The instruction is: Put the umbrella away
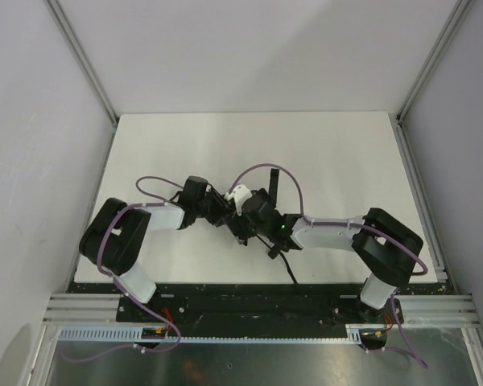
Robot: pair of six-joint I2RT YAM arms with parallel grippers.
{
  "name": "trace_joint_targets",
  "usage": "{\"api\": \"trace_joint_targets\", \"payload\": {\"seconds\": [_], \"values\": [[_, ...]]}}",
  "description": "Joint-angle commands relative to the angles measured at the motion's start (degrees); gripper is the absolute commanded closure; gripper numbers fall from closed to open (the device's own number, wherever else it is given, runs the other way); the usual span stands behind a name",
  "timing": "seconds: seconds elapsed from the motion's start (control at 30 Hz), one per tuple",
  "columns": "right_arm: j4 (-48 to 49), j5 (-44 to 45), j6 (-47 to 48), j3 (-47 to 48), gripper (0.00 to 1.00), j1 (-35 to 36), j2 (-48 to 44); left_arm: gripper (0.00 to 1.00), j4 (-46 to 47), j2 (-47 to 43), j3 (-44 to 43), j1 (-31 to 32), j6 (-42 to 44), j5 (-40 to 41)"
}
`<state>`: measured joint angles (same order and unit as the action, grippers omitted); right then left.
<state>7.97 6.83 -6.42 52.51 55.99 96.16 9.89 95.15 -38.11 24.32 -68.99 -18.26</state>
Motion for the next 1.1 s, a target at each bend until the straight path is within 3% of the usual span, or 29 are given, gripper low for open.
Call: {"api": "trace_joint_targets", "payload": {"seconds": [0.0,0.2,0.33,0.43,0.53,0.6,0.7,0.83,1.07], "values": [[5.8,14.6,12.9,1.9,0.20,4.5,2.7,1.00,-17.0,3.7,1.6,-0.4,2.5,5.7],[15.6,22.1,15.9,3.2,0.29,6.8,10.0,1.00,-19.0,4.0,0.6,-0.4,2.0,4.4],[16.9,23.5,14.4,4.3,0.45,6.2,14.8,1.00,-19.3,3.9,0.1,-0.4,1.9,3.8],[12.6,21.6,9.2,4.4,0.62,5.1,17.0,1.00,-19.3,3.7,-0.5,-0.4,2.2,3.4],[7.6,17.5,2.9,3.6,0.90,3.7,19.2,1.00,-19.3,3.4,-1.8,-0.4,3.5,3.4],[6.1,15.3,-0.5,1.9,0.97,3.2,20.0,0.99,-19.4,3.4,-3.6,-0.3,5.1,3.8],[6.1,9.6,-5.8,-1.2,1.00,2.0,20.3,0.83,-19.4,3.5,-6.3,-0.3,6.7,3.5],[8.5,2.2,-11.4,-5.0,1.00,-0.1,20.0,0.49,-19.3,2.8,-9.7,-0.7,8.4,3.2],[17.4,-13.0,-22.1,-10.2,1.00,-4.8,22.2,0.19,-19.2,-1.4,-13.4,-2.4,14.0,4.3]]}}
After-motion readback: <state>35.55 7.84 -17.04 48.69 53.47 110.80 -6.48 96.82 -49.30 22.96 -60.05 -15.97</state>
